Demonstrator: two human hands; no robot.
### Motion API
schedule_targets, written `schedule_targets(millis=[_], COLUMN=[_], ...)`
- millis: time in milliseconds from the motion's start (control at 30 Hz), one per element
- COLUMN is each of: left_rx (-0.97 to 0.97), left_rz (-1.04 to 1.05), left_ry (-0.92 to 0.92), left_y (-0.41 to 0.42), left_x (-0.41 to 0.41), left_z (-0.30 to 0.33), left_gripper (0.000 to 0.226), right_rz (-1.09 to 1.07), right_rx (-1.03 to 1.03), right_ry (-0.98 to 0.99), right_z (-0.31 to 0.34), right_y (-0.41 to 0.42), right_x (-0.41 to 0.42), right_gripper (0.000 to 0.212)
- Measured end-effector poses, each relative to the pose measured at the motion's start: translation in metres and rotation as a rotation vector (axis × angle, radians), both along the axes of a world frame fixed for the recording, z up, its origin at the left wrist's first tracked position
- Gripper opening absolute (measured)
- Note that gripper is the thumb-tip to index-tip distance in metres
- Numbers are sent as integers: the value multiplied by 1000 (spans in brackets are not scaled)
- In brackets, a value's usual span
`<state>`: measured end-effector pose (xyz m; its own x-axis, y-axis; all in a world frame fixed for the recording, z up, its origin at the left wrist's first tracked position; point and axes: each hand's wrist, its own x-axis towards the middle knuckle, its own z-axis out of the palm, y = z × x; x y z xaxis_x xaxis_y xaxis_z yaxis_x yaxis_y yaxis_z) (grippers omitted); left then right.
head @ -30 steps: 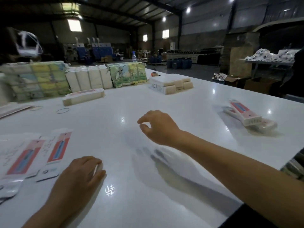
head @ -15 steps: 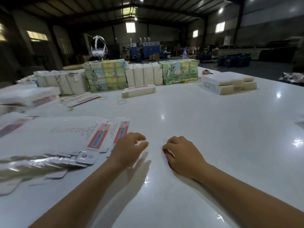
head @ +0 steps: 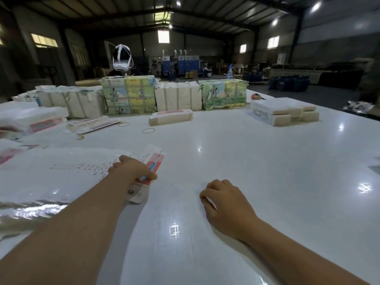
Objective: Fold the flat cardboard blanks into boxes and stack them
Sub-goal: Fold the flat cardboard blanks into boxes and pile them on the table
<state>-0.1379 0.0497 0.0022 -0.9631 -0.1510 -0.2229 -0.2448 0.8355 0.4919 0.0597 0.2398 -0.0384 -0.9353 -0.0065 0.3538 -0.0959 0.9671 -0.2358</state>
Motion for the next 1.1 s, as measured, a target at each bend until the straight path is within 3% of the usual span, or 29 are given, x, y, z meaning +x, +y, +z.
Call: schedule_targets(millis=[200,300,367,400,433,500,533,567,667,733,833,967,1100], left_rx=[156,241,191,158,125,51,8,-36,-164,-236,-197,-169,-132], left_rz=[-44,-193,-350,-424,-490,-618,-674,-714,-765,-774,-772,-779,-844], left_ry=[134,129,159,167,165,151,145,144,199,321,477,581,655], left_y=[0,-6,-8,-9,-11,-17,-19,-20,-20,-17,-9,0,0], left_x=[9,30,52,62,72,92,100,108,122,128,140,147,151], left_z=[-11,-7,-3,-1,1,1,-1,-4,-12,-15,-19,-22,-22], left_gripper=[85,96,110,116,118,112,108,105,95,87,87,90,93], right_rz=[-8,1,-3,-26,-95,-198,-222,-227,-155,-139,-94,-39,53], right_rx=[0,-24,-96,-223,-495,-1269,-1541,-1672,-1635,-1575,-1557,-1651,-1627], right_ry=[7,-20,-45,-15,19,19,-33,-95,-123,-92,-68,-71,-220], right_z=[-1,-2,1,3,9,25,28,30,31,28,30,34,33], right_y=[2,2,4,6,6,6,8,10,6,7,4,-3,-3], right_x=[-1,0,-1,-1,0,1,1,2,9,11,14,13,18], right_gripper=[28,30,33,34,33,32,35,34,11,16,14,14,19])
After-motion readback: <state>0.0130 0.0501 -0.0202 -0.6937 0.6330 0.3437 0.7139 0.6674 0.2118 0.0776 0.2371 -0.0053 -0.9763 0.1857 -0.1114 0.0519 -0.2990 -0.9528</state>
